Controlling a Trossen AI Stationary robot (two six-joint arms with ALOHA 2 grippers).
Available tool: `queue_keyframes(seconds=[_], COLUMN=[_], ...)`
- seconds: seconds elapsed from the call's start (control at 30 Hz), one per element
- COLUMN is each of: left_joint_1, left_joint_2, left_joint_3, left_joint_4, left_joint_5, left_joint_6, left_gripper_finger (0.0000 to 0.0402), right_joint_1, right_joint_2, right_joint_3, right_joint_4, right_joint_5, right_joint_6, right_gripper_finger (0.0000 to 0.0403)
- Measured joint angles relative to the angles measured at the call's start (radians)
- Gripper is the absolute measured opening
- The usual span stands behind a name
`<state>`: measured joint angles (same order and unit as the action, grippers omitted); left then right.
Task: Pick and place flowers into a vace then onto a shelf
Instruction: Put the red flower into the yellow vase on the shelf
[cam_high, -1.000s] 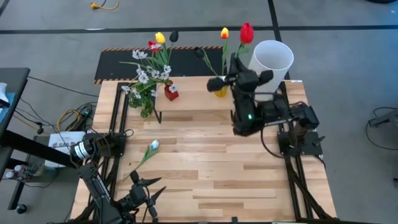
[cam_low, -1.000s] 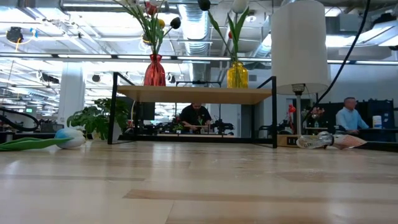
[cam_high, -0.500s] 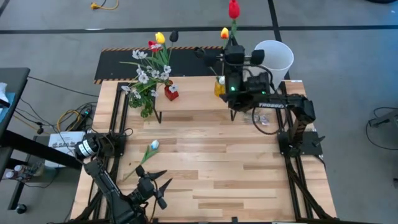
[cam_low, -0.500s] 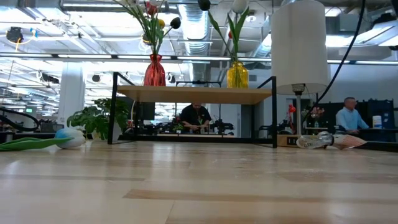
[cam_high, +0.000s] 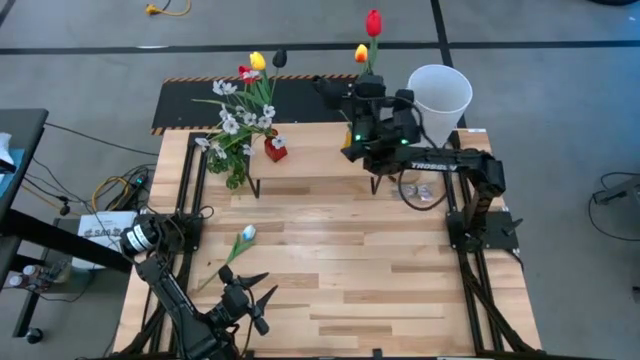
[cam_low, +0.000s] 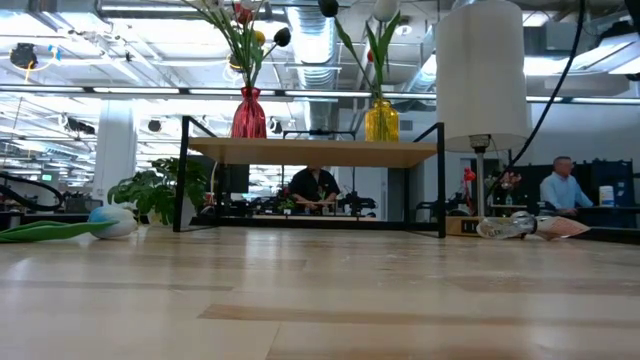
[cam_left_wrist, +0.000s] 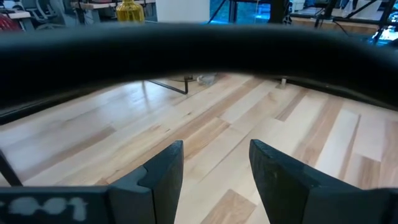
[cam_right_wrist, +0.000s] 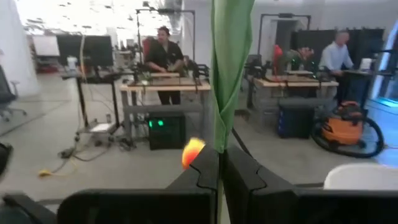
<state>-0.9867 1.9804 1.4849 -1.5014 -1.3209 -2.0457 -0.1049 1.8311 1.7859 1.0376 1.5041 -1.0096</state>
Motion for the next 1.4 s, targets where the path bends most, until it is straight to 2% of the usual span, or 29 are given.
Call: queue_keyframes(seconds=[0.23, 0.4, 0.87, 1.4], left_joint_1=[0.0, 0.0, 0.0, 0.0], left_joint_2=[0.0, 0.0, 0.0, 0.0], left_joint_3=[0.0, 0.0, 0.0, 0.0], left_joint_4=[-0.001, 0.0, -0.001, -0.003], left_joint_5=[0.004, 0.009, 0.01, 0.015], left_joint_6=[0.01, 0.02, 0.045, 0.045], left_gripper_finger=[0.0173, 0.0173, 0.0173, 0.0173], right_joint_1=[0.015, 0.012, 0.013, 0.013], right_joint_2=[0.0, -0.002, 0.007, 0.007], right_joint_3=[-0.091, -0.106, -0.11, -0.188], right_joint_4=[0.02, 0.027, 0.012, 0.033], right_joint_5=[0.047, 0.067, 0.067, 0.067], right_joint_6=[0.068, 0.127, 0.198, 0.225], right_gripper_finger=[0.0, 0.0, 0.0, 0.0])
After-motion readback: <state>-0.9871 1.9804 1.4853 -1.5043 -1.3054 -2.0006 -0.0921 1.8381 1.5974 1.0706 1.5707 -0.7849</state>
